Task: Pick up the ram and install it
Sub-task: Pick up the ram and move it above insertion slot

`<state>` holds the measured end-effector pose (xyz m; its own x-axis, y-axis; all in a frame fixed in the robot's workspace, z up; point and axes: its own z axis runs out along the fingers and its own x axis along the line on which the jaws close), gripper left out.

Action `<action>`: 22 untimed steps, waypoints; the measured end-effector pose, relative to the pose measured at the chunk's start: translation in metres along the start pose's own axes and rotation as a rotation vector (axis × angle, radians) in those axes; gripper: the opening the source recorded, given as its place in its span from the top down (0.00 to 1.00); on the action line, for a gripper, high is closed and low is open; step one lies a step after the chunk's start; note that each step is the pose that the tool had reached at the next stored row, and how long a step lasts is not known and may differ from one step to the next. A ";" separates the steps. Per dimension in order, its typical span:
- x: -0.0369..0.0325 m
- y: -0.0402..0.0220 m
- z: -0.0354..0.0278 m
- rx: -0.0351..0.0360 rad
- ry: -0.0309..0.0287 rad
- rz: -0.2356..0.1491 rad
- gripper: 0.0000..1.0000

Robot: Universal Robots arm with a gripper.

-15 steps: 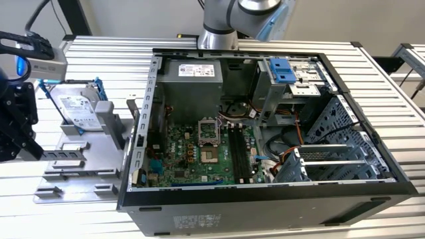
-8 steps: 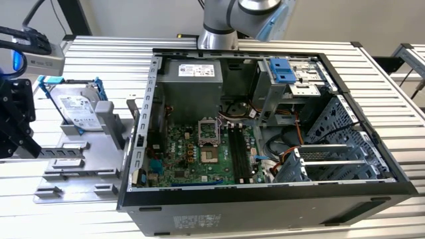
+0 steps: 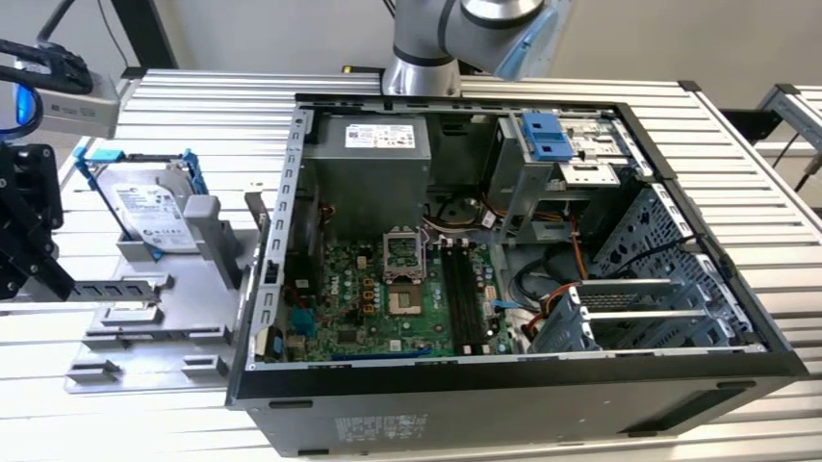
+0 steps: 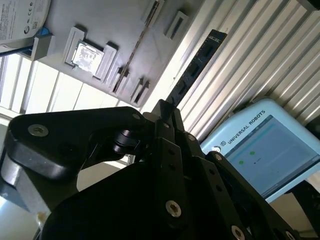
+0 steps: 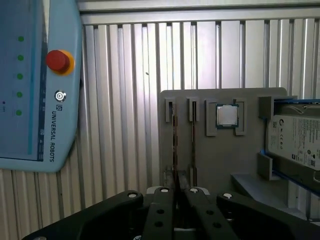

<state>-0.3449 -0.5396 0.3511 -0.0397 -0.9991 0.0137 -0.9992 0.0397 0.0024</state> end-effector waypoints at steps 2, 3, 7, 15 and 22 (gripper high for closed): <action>0.0000 0.0000 -0.0024 0.0000 0.0002 0.000 1.00; 0.0000 0.0000 -0.0036 0.0000 0.0003 0.000 1.00; 0.0001 0.0001 -0.0081 0.0001 0.0008 0.000 1.00; 0.0002 0.0000 -0.0170 0.0001 0.0020 0.000 1.00; 0.0003 0.0001 -0.0232 0.0000 0.0022 0.000 1.00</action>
<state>-0.3449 -0.5397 0.3743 -0.0399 -0.9991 0.0159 -0.9992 0.0399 0.0024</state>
